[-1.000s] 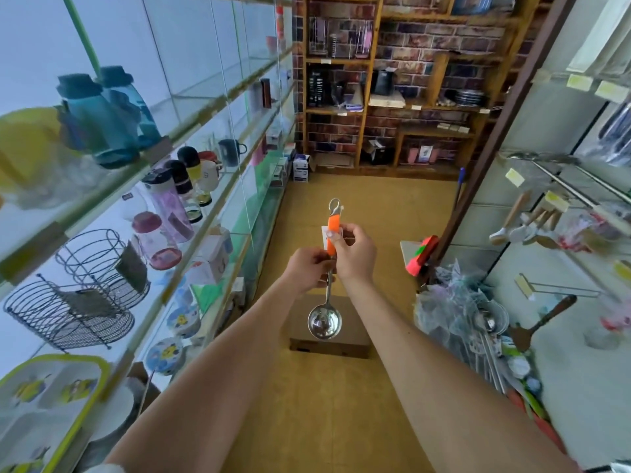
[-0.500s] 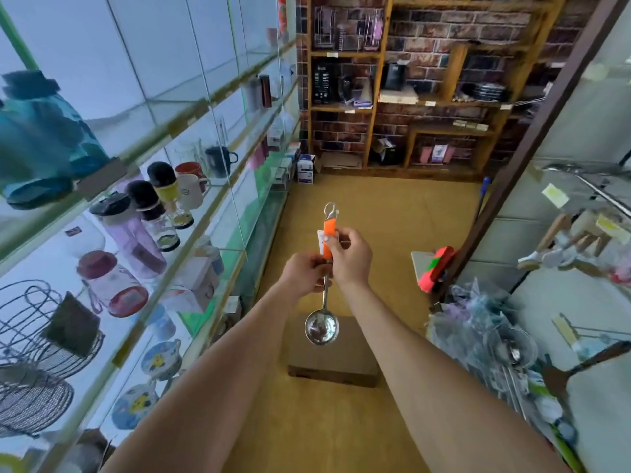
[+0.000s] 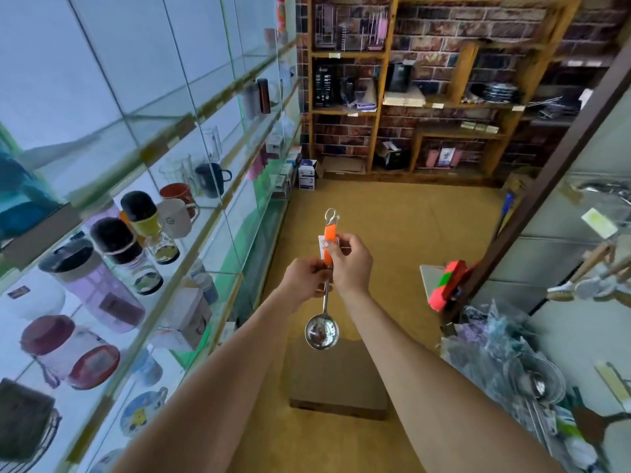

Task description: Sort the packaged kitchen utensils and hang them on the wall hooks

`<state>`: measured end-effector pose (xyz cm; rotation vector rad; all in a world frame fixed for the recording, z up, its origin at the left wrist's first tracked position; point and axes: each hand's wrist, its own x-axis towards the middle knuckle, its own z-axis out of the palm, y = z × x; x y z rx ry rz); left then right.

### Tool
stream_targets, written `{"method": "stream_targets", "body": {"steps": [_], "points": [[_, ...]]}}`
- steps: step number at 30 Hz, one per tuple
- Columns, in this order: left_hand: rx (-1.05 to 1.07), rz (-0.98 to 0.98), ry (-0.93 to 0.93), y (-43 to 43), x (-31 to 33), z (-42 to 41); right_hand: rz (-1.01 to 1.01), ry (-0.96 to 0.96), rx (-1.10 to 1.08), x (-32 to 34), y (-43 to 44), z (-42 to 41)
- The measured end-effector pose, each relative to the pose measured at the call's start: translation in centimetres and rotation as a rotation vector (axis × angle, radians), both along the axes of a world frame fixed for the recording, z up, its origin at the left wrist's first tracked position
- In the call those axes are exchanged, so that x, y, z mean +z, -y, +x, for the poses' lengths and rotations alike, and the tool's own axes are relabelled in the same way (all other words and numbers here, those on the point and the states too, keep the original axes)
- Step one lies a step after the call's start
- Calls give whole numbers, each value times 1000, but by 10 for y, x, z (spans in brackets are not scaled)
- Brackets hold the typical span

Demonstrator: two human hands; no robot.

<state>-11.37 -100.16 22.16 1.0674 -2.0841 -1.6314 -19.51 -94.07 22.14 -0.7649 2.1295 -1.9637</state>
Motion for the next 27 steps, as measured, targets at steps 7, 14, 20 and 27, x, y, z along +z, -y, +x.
{"method": "stream_targets", "body": {"steps": [7, 14, 20, 27], "points": [[-37, 17, -14, 62, -2, -39, 8, -10, -14, 6, 52, -35], [-56, 11, 4, 104, -5, -92, 18, -5, -33, -1, 94, -88], [-36, 28, 20, 134, -23, -150, 32, 17, -12, -17, 126, -147], [3, 35, 41, 171, -38, -212, 48, 36, 14, -35, 169, -213]]}}
